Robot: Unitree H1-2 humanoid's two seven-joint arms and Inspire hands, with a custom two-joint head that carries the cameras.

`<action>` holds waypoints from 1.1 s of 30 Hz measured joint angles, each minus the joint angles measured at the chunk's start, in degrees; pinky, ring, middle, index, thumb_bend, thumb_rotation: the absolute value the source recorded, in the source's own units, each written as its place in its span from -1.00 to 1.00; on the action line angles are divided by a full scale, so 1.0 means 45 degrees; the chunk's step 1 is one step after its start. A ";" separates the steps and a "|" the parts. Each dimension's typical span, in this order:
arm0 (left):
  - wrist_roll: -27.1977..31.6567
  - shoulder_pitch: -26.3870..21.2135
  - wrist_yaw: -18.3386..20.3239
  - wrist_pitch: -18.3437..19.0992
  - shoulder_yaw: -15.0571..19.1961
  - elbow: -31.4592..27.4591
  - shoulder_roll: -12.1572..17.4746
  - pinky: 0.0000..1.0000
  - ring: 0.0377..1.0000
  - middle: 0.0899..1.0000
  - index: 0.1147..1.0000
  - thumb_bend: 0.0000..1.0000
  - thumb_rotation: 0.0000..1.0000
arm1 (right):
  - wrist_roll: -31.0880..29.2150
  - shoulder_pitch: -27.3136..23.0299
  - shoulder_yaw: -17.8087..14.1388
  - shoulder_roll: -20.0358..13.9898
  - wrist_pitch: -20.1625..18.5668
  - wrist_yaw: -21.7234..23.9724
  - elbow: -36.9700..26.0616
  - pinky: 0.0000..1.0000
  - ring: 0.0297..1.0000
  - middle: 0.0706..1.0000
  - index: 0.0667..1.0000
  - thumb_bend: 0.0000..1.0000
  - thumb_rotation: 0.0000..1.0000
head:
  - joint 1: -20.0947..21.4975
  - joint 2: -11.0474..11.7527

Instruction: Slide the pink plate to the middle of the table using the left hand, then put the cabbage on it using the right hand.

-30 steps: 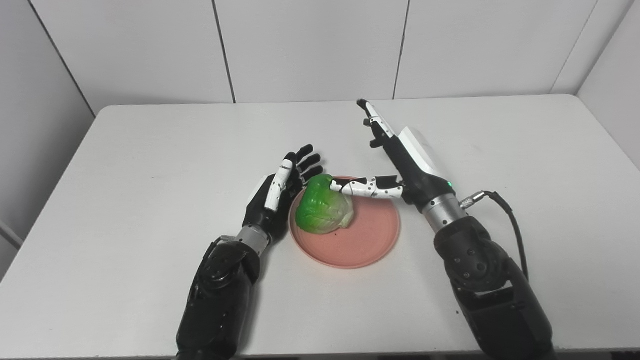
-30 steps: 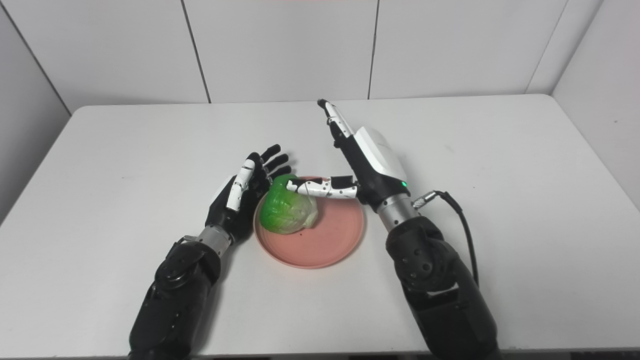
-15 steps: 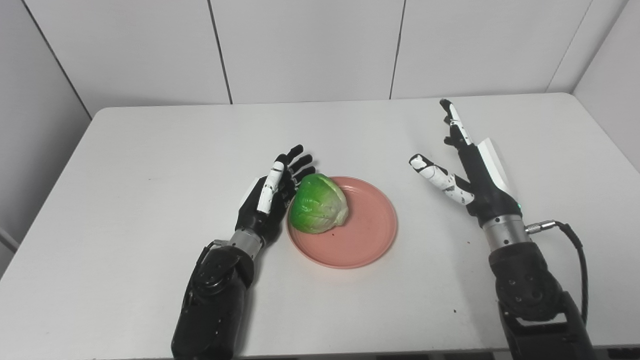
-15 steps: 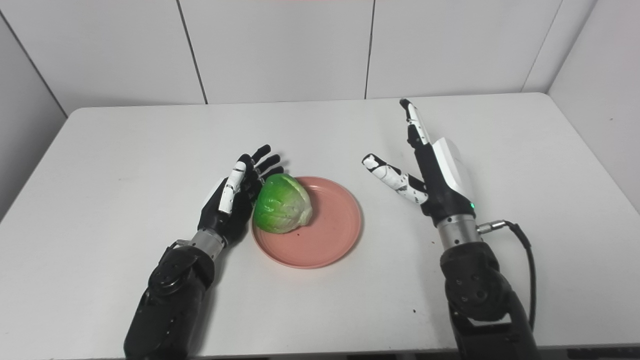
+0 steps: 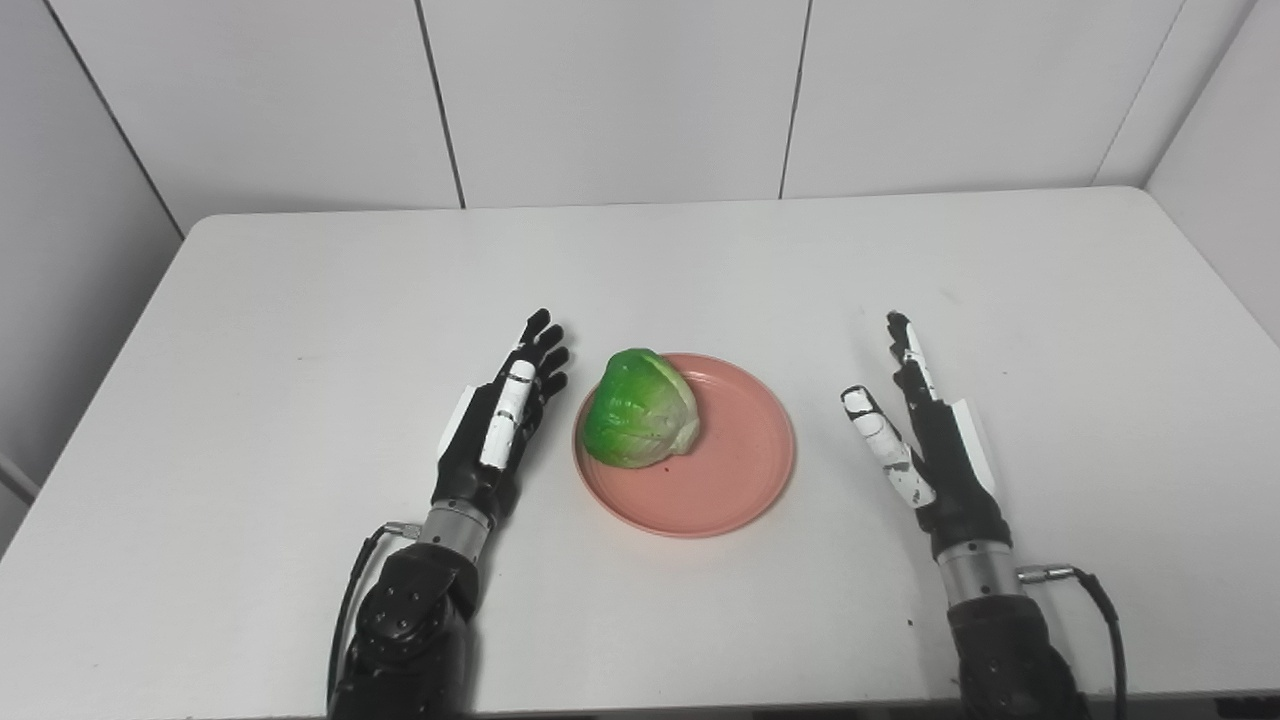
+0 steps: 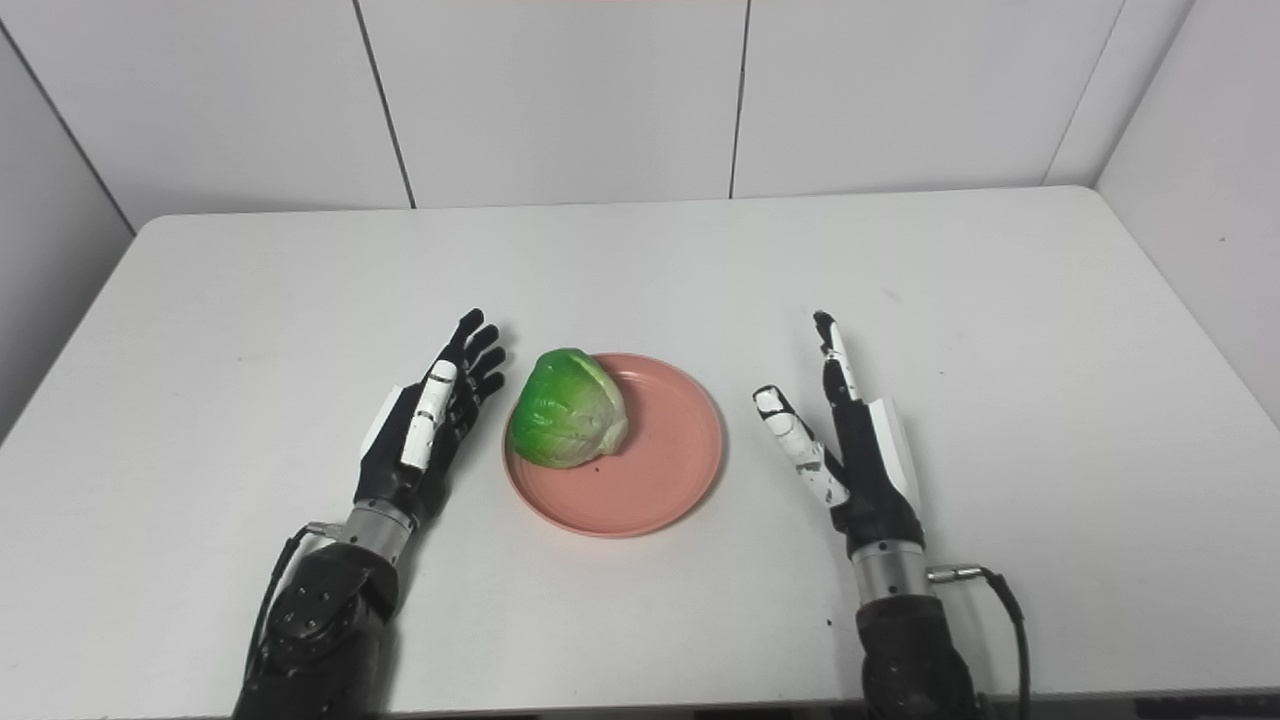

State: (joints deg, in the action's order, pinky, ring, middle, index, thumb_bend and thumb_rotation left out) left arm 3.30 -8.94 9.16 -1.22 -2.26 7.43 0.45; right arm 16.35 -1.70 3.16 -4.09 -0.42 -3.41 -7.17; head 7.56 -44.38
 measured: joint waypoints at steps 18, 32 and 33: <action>-0.0534 0.1317 -0.0030 -0.0304 -0.0152 -0.1345 0.0390 0.88 0.91 0.95 0.95 -0.09 0.99 | -0.1657 0.0056 -0.0021 0.0347 0.0193 0.0302 0.0616 0.86 0.96 0.98 0.95 -0.28 1.00 | -0.0078 -0.0078; -0.0541 0.1234 -0.0126 -0.0300 -0.0162 -0.1202 0.0384 0.89 0.91 0.96 0.94 -0.07 0.99 | -0.1499 -0.0118 -0.0005 0.0233 0.0196 0.0337 0.0829 0.85 0.95 0.97 0.94 -0.31 1.00 | -0.0195 0.0000; -0.0541 0.1231 -0.0127 -0.0299 -0.0162 -0.1198 0.0382 0.89 0.91 0.95 0.94 -0.06 0.99 | -0.1496 -0.0137 -0.0004 0.0220 0.0196 0.0338 0.0839 0.84 0.95 0.97 0.94 -0.31 1.00 | -0.0195 0.0000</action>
State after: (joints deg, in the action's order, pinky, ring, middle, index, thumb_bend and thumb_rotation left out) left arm 0.86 -3.40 8.59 -2.57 -2.99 2.04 2.17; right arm 9.62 -2.32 3.14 -3.10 0.47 -1.89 -3.39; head 6.68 -44.38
